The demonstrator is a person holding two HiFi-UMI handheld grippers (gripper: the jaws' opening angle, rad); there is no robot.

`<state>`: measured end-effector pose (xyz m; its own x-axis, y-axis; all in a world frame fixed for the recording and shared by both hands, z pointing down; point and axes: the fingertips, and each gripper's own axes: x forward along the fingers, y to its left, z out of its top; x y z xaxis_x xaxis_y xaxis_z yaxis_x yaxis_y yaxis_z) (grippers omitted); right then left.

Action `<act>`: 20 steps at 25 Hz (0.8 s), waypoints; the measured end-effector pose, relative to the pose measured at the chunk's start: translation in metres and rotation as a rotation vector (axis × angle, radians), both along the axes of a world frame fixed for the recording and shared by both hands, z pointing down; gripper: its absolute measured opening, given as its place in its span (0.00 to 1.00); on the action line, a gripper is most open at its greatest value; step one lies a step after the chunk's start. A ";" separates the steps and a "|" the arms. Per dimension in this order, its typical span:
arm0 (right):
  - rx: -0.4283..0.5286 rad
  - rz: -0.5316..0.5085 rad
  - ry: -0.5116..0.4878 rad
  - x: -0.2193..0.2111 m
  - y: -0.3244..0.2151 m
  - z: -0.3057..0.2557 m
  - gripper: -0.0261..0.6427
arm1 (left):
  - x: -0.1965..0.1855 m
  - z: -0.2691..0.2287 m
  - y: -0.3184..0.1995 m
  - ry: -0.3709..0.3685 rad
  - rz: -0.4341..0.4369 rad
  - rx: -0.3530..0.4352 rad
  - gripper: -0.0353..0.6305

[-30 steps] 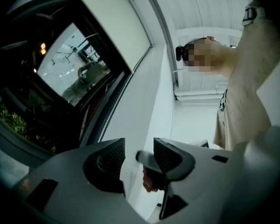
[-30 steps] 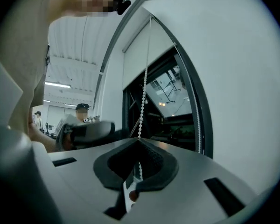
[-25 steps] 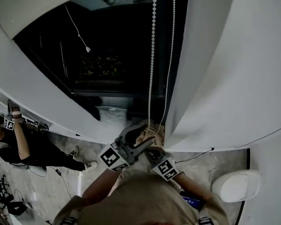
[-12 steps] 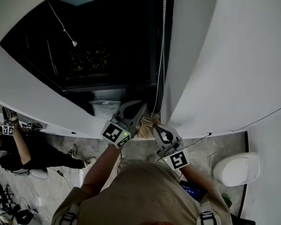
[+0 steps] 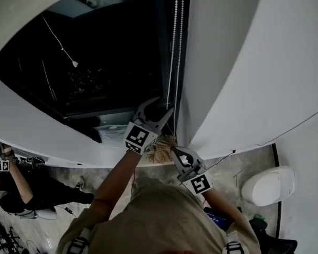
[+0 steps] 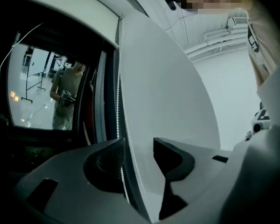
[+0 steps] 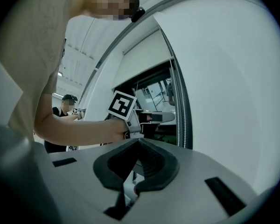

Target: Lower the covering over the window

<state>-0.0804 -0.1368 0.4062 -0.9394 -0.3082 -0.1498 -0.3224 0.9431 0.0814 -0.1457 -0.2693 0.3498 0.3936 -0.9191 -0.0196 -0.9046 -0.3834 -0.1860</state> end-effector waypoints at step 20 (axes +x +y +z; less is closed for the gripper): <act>-0.050 0.390 -0.095 -0.023 -0.040 -0.019 0.05 | -0.002 -0.001 -0.031 -0.077 0.253 0.011 0.09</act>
<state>-0.1036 -0.1770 0.3869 -0.7334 -0.6478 -0.2063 -0.6606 0.7507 -0.0087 -0.1474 -0.3004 0.3484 0.6112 -0.7914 0.0103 -0.7634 -0.5929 -0.2563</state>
